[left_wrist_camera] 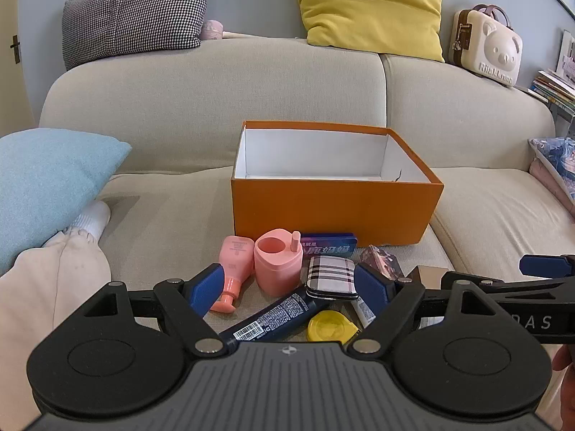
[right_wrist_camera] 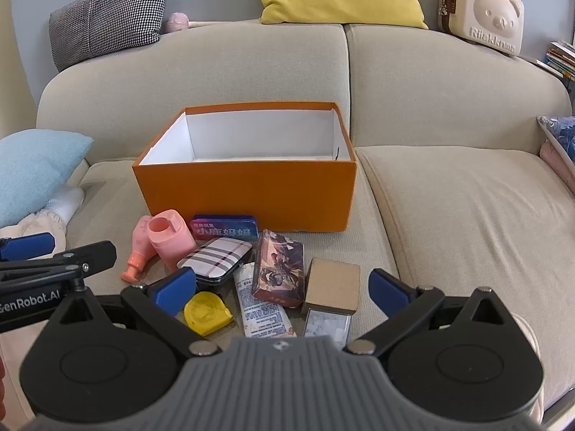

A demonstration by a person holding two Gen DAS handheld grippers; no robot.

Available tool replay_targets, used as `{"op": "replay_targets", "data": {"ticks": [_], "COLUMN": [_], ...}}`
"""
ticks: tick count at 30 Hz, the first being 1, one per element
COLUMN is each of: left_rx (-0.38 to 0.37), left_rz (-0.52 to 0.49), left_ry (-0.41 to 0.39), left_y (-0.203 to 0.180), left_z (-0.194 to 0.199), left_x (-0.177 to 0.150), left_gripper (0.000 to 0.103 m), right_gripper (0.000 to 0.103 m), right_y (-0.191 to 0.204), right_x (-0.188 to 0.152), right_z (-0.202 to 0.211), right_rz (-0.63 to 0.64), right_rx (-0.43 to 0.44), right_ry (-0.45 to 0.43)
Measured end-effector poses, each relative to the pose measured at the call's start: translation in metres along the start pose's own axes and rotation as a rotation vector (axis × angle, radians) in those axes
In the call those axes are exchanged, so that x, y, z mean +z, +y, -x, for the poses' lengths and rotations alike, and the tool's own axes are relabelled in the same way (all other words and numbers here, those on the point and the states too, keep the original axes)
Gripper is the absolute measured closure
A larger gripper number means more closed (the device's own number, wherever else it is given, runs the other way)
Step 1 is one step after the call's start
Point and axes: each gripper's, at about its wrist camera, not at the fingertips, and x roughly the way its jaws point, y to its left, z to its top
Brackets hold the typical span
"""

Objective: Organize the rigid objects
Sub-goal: 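Move both tools toward the pink cup and pink bottle, then grasp the pink sippy cup with the right tool while the left grasps the pink bottle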

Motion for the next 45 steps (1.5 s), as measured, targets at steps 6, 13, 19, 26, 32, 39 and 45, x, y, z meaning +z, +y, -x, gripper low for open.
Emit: {"op": "replay_targets", "data": {"ticks": [6, 13, 19, 26, 32, 39, 45], "left_rx": [-0.013, -0.020, -0.057, -0.112, -0.112, -0.084, -0.094], "left_rz": [-0.009, -0.006, -0.004, 0.023, 0.051, 0.027, 0.037], "left_ry": [0.003, 0.012, 0.034, 0.101, 0.144, 0.218, 0.345], "left_y": [0.000, 0.001, 0.005, 0.017, 0.034, 0.060, 0.083], "left_z": [0.000, 0.000, -0.006, -0.021, -0.040, -0.076, -0.118], "left_x": [0.000, -0.001, -0.006, -0.012, -0.009, 0.007, 0.015], "left_gripper": [0.007, 0.007, 0.018, 0.042, 0.051, 0.051, 0.054], "right_gripper": [0.001, 0.001, 0.002, 0.015, 0.027, 0.027, 0.027], "right_y": [-0.001, -0.003, -0.002, 0.005, 0.019, 0.049, 0.078], "right_x": [-0.001, -0.001, -0.003, -0.007, -0.001, 0.022, 0.047], "right_z": [0.000, -0.002, -0.007, -0.021, -0.045, -0.081, -0.118], "right_rz": [0.002, 0.000, -0.012, -0.006, 0.023, 0.097, 0.152], "right_rx": [-0.001, -0.003, 0.008, 0.071, 0.126, 0.204, 0.245], "right_ry": [-0.001, 0.005, 0.017, 0.044, 0.100, 0.130, 0.161]}}
